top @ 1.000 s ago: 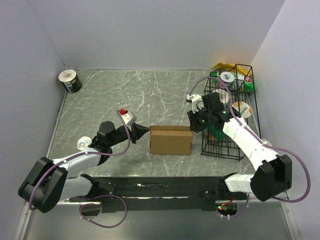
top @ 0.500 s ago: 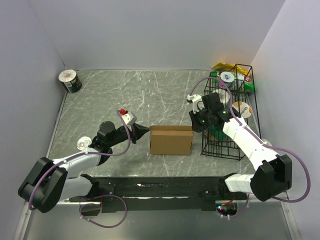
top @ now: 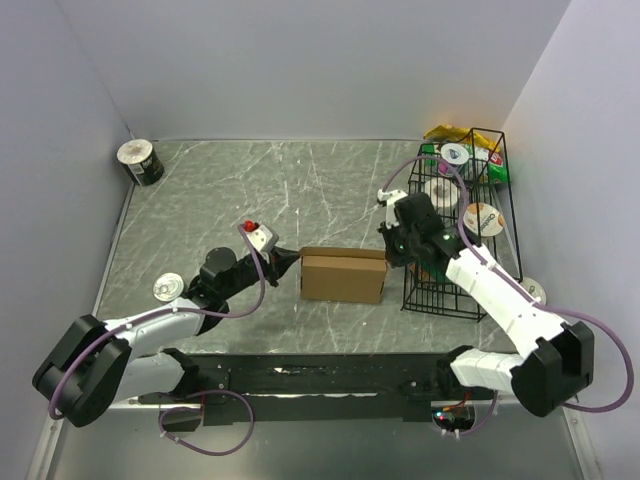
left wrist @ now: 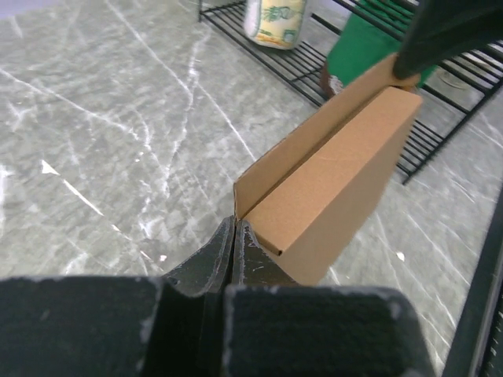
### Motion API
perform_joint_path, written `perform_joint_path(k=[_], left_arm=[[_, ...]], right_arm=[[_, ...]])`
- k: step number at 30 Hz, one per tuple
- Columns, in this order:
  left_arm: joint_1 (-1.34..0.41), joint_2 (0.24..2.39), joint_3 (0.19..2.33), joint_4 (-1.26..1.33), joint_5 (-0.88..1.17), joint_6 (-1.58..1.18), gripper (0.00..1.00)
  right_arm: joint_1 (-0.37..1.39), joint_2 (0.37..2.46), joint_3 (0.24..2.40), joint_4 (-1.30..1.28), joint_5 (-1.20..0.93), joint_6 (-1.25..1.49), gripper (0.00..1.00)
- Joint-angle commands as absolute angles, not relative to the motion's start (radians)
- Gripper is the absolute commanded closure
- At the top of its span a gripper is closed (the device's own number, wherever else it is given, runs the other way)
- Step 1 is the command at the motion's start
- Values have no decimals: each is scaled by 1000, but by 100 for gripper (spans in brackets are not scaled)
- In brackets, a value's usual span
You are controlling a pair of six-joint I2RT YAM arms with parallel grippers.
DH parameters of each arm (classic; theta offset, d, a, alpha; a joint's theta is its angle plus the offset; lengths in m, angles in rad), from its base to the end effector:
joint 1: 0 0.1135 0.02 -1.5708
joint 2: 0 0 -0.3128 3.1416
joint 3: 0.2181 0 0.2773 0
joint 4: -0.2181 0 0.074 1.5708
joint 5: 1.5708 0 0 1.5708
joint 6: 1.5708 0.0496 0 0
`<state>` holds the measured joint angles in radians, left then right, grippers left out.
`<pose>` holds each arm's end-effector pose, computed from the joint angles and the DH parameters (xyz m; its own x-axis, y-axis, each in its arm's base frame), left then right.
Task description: Fold the paper box
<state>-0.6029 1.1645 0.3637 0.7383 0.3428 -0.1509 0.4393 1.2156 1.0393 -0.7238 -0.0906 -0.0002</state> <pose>0.1951 -0.1546 0.2407 -0.1727 -0.0530 -0.9836 0.7934 0.5842 -0.1708 0.2379 0.1168 0.3217 -0.7089 -0.3333 -0.6215 -0.4746 0.8774 0.0708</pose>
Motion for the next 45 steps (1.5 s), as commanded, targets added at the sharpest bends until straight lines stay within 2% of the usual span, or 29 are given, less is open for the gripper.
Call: perform_joint_path(k=[1, 10, 18, 23, 37, 45], left_arm=[[-656, 1149, 377, 805, 209, -121, 99], [-670, 1198, 403, 815, 164, -138, 99], [-672, 1206, 414, 790, 150, -281, 99], [-673, 1233, 485, 686, 121, -394, 99], [-733, 1249, 503, 634, 3, -402, 99], [-819, 1284, 492, 640, -172, -348, 99]], right_arm=[[580, 1138, 1019, -600, 162, 168, 100], [747, 1135, 962, -534, 532, 363, 100], [824, 1163, 960, -548, 702, 451, 100], [891, 1192, 979, -598, 836, 483, 100], [942, 1226, 995, -647, 804, 649, 100], [940, 1244, 1028, -672, 782, 663, 100]])
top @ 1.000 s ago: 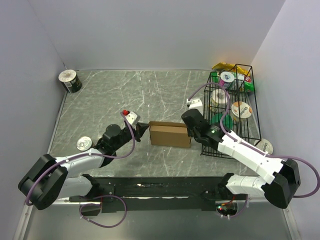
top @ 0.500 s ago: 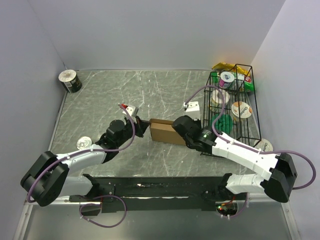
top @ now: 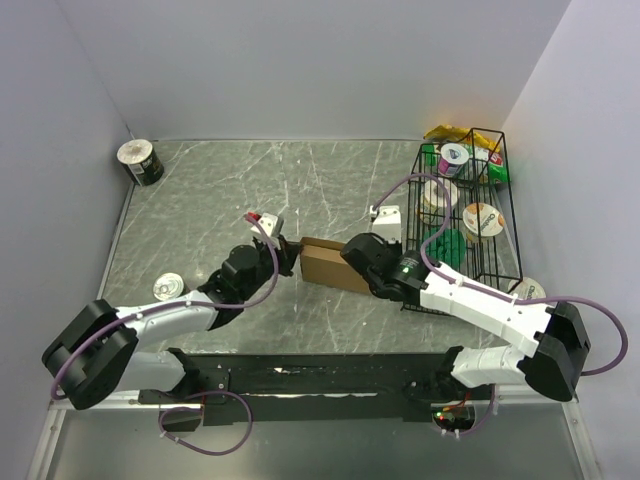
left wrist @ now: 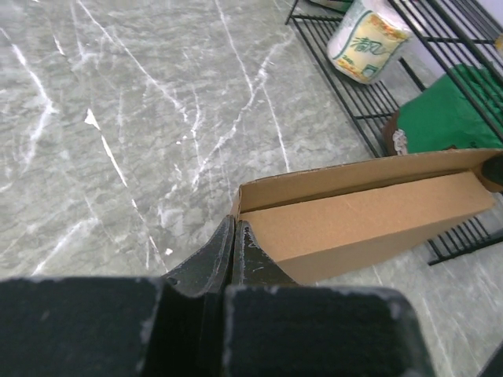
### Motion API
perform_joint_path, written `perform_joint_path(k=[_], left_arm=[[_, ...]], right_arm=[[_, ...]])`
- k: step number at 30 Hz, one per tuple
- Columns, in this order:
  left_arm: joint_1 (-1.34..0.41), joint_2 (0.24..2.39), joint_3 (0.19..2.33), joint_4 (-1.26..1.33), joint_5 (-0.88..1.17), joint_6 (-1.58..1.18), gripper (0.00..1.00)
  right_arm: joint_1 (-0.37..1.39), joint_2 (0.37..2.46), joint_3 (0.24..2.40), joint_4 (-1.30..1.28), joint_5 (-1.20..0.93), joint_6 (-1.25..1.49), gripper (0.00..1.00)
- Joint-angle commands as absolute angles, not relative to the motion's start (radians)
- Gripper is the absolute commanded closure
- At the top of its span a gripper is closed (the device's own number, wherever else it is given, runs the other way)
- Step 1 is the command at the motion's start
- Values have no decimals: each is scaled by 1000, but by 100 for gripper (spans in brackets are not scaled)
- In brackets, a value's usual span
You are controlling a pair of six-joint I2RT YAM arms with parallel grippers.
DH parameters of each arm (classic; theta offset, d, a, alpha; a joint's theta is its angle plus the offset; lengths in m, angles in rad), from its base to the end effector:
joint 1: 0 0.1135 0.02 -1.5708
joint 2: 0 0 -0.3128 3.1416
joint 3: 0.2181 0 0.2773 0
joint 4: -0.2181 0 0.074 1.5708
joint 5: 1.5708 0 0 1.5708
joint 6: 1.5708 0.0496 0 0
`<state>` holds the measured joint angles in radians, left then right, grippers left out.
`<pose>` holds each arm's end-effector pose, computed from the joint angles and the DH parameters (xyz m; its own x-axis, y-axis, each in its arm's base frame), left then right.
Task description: Fold the paper box
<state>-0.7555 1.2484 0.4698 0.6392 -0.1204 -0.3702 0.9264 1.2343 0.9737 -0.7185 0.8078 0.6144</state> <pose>0.2063 -0.1861 0.2456 -0.3092 -0.2021 -0.9293 0.5173 0.7842 -0.3427 0.1813 0.1817 0.3071 -0.5863 -0.1171 -0.8016 0.0339 0.9851 -0.1686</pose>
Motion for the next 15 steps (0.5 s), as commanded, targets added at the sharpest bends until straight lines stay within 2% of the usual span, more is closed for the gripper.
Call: perform_joint_path(k=[1, 9, 15], left_arm=[[-830, 1288, 491, 641, -192, -332, 99], [-936, 1350, 482, 679, -403, -241, 99], [-988, 1391, 492, 695, -475, -183, 99]], right_arm=[[937, 1246, 1028, -673, 778, 666, 100], [881, 1230, 1015, -626, 687, 658, 100], [833, 1206, 1008, -594, 624, 649, 100]])
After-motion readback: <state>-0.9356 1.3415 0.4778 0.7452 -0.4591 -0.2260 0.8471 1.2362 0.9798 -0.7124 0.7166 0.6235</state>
